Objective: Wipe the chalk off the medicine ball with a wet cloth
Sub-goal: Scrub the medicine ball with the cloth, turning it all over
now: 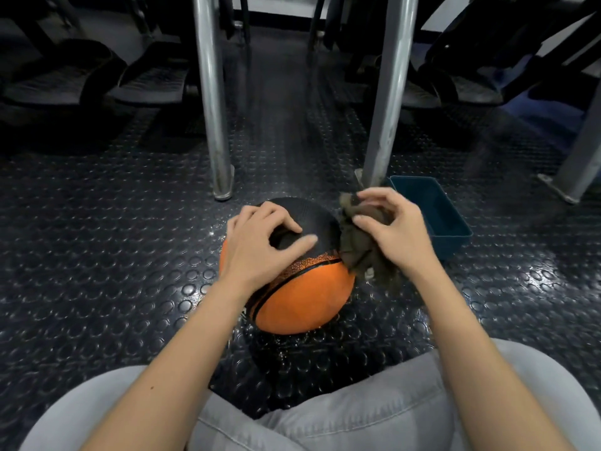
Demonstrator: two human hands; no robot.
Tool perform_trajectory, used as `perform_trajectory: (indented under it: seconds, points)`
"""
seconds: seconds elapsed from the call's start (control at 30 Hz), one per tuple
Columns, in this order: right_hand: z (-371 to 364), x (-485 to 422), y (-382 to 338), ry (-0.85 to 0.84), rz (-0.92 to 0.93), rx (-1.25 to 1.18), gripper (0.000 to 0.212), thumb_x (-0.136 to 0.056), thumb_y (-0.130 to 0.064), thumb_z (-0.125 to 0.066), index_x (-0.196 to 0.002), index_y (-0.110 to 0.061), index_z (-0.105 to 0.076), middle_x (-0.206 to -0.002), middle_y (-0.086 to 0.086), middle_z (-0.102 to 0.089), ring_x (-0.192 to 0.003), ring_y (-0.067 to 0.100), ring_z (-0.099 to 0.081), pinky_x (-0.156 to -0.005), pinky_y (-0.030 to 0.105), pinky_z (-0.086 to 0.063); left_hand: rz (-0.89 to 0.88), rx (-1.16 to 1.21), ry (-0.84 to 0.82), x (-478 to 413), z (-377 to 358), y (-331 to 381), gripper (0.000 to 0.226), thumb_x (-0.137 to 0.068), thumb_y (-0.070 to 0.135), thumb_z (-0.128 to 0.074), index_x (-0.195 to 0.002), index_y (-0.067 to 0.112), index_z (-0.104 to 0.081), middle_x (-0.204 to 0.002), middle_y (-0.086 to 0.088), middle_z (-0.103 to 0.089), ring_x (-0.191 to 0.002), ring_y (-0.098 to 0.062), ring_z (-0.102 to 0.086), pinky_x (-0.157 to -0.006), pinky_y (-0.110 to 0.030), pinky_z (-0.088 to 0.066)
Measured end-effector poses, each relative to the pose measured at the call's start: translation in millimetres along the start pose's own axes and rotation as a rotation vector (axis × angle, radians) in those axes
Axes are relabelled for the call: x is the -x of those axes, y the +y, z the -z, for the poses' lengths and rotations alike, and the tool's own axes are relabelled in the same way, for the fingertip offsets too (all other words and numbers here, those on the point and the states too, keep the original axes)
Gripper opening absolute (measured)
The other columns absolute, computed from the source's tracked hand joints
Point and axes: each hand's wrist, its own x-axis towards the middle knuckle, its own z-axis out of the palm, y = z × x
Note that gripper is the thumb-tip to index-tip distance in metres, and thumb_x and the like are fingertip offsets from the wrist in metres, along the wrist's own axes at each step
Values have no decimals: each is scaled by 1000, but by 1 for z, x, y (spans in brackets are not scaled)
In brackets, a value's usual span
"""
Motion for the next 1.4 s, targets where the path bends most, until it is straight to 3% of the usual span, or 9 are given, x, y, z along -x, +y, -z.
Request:
perform_trajectory:
  seconds: [0.1, 0.27, 0.37, 0.57, 0.67, 0.8, 0.97, 1.17, 1.4]
  points:
    - [-12, 9, -12, -188, 114, -8, 36, -74, -2, -74, -88, -34, -67, -94, -13, -67, -94, 8, -62, -87, 20, -46, 92, -210, 111, 8, -18, 14, 32, -84, 46, -53, -104, 23, -63, -106, 5, -56, -100, -18, -45, -86, -33, -33]
    - [-9, 2, 27, -38, -212, 130, 26, -80, -5, -69, -91, -28, -69, -96, -10, -66, -100, 13, -61, -90, 22, -43, 97, -162, 66, 3, -26, 11, 49, -84, 53, -41, -112, 21, -65, -113, 5, -56, -104, -18, -42, -89, -34, -35]
    - [-14, 5, 29, 34, -283, 188, 21, -81, -6, -69, -95, -21, -71, -97, -8, -67, -99, 11, -60, -88, 19, -42, 110, -107, 77, 4, -19, 5, 51, -81, 57, -41, -111, 25, -65, -113, 12, -53, -105, -12, -37, -91, -28, -29]
    - [-26, 15, -18, -151, 147, -20, 29, -77, -3, -72, -95, -25, -71, -94, -10, -66, -95, 11, -61, -90, 20, -43, 91, 63, 123, 0, 1, -24, 43, -78, 53, -52, -101, 22, -70, -104, 19, -53, -104, -13, -41, -89, -4, -22]
    - [-31, 14, 6, -66, 15, 51, 26, -79, -2, -69, -97, -20, -71, -96, -5, -65, -98, 17, -60, -90, 21, -41, 84, 90, 73, -3, 3, -25, 42, -78, 54, -53, -101, 23, -70, -104, 19, -54, -106, -14, -42, -89, 0, -21]
    - [-19, 10, 19, 66, -218, 174, 22, -82, -6, -68, -99, -20, -71, -99, -6, -66, -103, 17, -60, -87, 16, -39, 55, 81, 41, -3, -5, -18, 40, -79, 55, -52, -101, 26, -69, -106, 22, -53, -106, -9, -40, -91, -3, -21]
    - [-30, 25, -14, 1, 61, 44, 23, -80, -4, -69, -98, -18, -72, -95, -7, -67, -95, 8, -60, -88, 17, -43, 36, 33, 73, 2, -11, -10, 38, -80, 53, -52, -100, 27, -71, -105, 24, -53, -102, -3, -37, -88, -24, -29]
    - [-19, 10, 21, 76, -275, 200, 21, -82, -8, -68, -98, -21, -71, -103, -2, -67, -102, 16, -59, -91, 25, -43, 16, 75, 72, -1, -11, -13, 37, -79, 53, -53, -99, 28, -71, -105, 27, -53, -104, -2, -37, -91, -26, -32]
    - [-34, 23, -7, -42, 39, 65, 23, -80, -2, -67, -97, -17, -72, -95, -9, -64, -96, 6, -57, -88, 16, -40, 60, 132, 115, 0, 1, -28, 35, -78, 52, -55, -99, 28, -69, -104, 28, -53, -105, -4, -41, -92, -4, -24]
